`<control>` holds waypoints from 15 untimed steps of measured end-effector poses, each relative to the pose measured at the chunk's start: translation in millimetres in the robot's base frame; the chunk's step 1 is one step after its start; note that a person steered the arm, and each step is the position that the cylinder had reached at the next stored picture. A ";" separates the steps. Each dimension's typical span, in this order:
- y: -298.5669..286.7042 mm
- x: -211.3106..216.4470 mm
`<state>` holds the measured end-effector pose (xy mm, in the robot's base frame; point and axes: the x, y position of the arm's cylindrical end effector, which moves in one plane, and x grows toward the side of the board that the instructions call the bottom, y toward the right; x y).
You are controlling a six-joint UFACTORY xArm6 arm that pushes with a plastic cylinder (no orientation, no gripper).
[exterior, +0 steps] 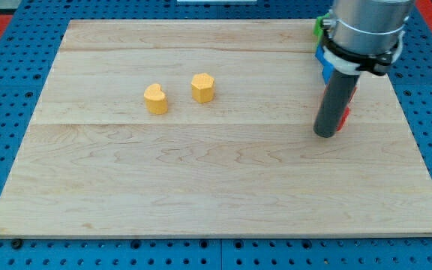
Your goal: Move the yellow hexagon to the bottom of the red circle
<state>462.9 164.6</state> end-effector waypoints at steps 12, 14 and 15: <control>-130.8 -67.6; -126.3 -61.0; -153.2 -62.8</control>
<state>400.1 11.4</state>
